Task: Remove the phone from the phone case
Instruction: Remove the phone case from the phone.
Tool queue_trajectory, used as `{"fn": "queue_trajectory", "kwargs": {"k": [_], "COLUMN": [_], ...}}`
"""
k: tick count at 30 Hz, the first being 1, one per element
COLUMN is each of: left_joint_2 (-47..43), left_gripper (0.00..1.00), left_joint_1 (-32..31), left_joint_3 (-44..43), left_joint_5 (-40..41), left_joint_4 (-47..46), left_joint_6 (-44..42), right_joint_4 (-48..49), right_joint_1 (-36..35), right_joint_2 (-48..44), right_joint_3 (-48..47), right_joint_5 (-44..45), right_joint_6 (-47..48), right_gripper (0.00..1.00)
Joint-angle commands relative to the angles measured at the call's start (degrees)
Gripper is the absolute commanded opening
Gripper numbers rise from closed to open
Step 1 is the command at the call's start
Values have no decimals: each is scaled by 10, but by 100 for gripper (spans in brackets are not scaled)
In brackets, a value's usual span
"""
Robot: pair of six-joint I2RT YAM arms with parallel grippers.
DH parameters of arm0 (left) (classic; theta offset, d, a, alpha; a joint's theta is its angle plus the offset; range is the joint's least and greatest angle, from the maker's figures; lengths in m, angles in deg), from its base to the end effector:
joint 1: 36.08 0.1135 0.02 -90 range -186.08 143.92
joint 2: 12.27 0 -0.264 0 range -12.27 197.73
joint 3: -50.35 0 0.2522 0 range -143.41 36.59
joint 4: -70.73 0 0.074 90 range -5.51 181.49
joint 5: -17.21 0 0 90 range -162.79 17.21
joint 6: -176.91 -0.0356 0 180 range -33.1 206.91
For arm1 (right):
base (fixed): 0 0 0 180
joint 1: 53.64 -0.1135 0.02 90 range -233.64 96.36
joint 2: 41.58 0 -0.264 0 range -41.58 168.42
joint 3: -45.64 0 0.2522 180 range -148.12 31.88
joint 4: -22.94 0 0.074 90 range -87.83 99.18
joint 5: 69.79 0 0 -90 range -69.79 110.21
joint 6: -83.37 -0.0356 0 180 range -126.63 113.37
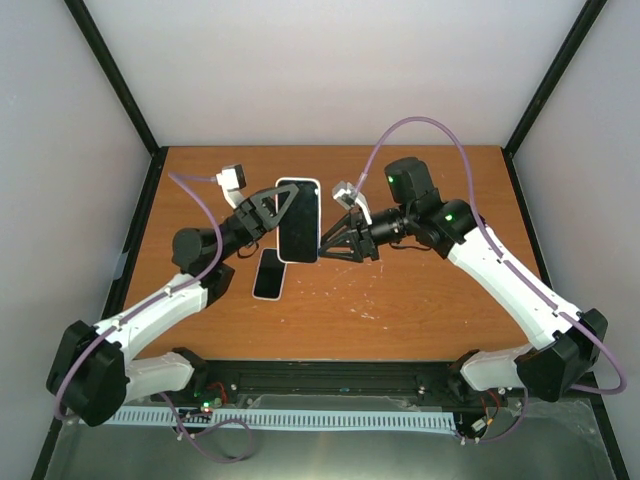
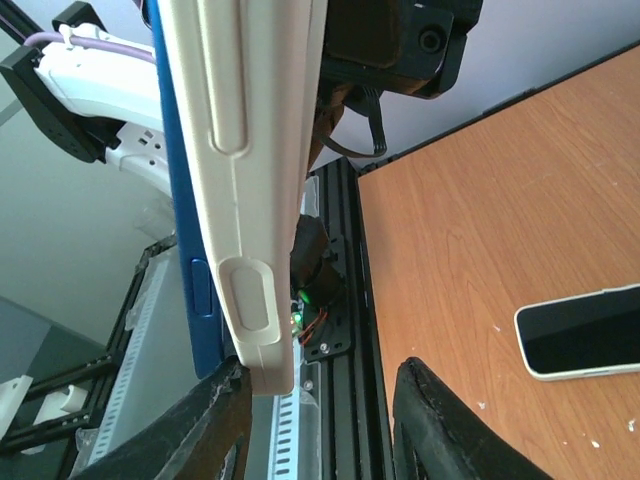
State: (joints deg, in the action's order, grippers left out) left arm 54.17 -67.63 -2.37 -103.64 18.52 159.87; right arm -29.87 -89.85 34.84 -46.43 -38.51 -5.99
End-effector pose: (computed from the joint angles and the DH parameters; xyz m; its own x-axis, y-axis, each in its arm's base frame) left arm 0.1961 -0.1418 0.3608 -0.6011 -0.5941 -0.5345 0.7390 -0.1585 -0.6548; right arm 0.2036 0.1867 0.3823 -0.4778 -0.3570 -0.8027 -0.8617 0.0126 0.5073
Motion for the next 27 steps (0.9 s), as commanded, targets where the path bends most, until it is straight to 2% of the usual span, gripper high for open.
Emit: {"fn": "queue_trajectory", "kwargs": {"k": [1, 8, 18, 21, 23, 26, 27], "left_joint_2": [-3, -9, 23, 33, 36, 49, 54], "left_gripper": [0, 0, 0, 0, 0, 0, 0], "left_joint_1": [-28, -30, -52, -55, -55, -55, -55], "left_joint_3": [-11, 10, -4, -5, -5, -12, -13], "left_joint_5": [27, 40, 39, 37, 39, 27, 23], "left_joint_4": [-26, -29, -18, -17, -8, -10, -16], "left_joint_6": [-7, -3, -15, -11, -12, -10, -7], "right_joint_4": [117, 183, 86, 89, 85, 75, 79], "right_joint_1": [-29, -31, -57, -58, -58, -58, -58], "right_joint_2": [17, 33, 66, 59, 55, 63, 66], "right_joint_3": [-16, -25, -73, -69, -76, -95, -100], "right_joint_5": [4, 3, 49, 20, 9, -44, -50], "right_joint_6": [-48, -123, -32, -21, -6, 7, -2], "right_gripper": [40, 33, 31, 31, 27, 25, 20]}}
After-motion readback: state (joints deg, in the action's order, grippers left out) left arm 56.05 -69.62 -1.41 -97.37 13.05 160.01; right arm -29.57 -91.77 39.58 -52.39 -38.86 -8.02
